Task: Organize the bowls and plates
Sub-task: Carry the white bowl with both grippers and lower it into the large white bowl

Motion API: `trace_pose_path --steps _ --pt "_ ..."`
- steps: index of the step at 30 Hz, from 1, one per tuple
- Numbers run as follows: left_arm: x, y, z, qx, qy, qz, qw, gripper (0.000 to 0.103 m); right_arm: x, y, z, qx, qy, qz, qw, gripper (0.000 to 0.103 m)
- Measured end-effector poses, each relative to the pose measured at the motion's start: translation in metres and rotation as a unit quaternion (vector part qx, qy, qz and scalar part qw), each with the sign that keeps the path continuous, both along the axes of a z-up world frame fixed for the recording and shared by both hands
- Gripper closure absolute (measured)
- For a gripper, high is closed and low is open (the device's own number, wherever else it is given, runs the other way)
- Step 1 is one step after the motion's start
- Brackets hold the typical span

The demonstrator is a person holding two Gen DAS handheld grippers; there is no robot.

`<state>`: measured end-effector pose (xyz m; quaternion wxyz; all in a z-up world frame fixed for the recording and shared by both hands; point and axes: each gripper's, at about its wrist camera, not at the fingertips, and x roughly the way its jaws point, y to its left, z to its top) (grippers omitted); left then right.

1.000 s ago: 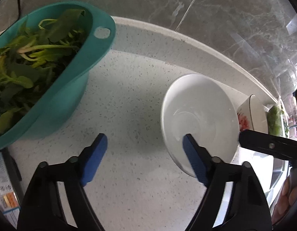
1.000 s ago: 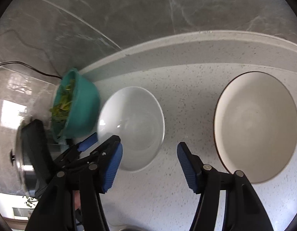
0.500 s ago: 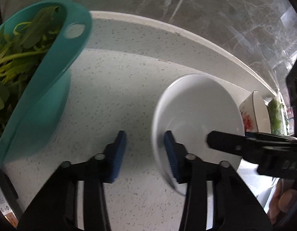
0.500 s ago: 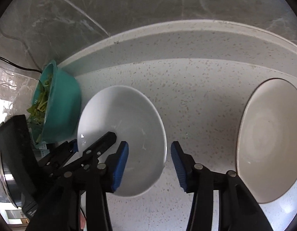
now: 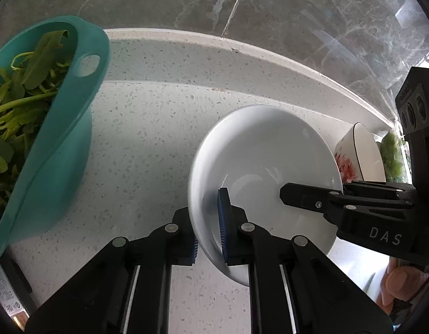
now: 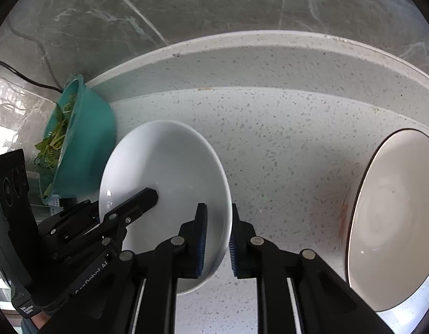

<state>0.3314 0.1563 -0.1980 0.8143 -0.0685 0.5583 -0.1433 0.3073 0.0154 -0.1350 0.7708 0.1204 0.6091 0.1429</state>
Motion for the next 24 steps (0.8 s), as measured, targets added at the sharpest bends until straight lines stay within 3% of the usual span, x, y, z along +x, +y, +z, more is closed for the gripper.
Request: trace_pose_path --steps 12,24 --pt "-0.034 -0.013 0.038 -0.006 -0.008 -0.006 0.9999 0.093 -0.038 -0.026 0.033 0.025 -0.019 -0.009 0.999 0.086" --pt "-0.129 -0.106 0.090 -0.014 -0.033 -0.081 0.9961 0.093 -0.143 -0.103 0.081 0.043 -0.057 -0.059 0.996 0.085"
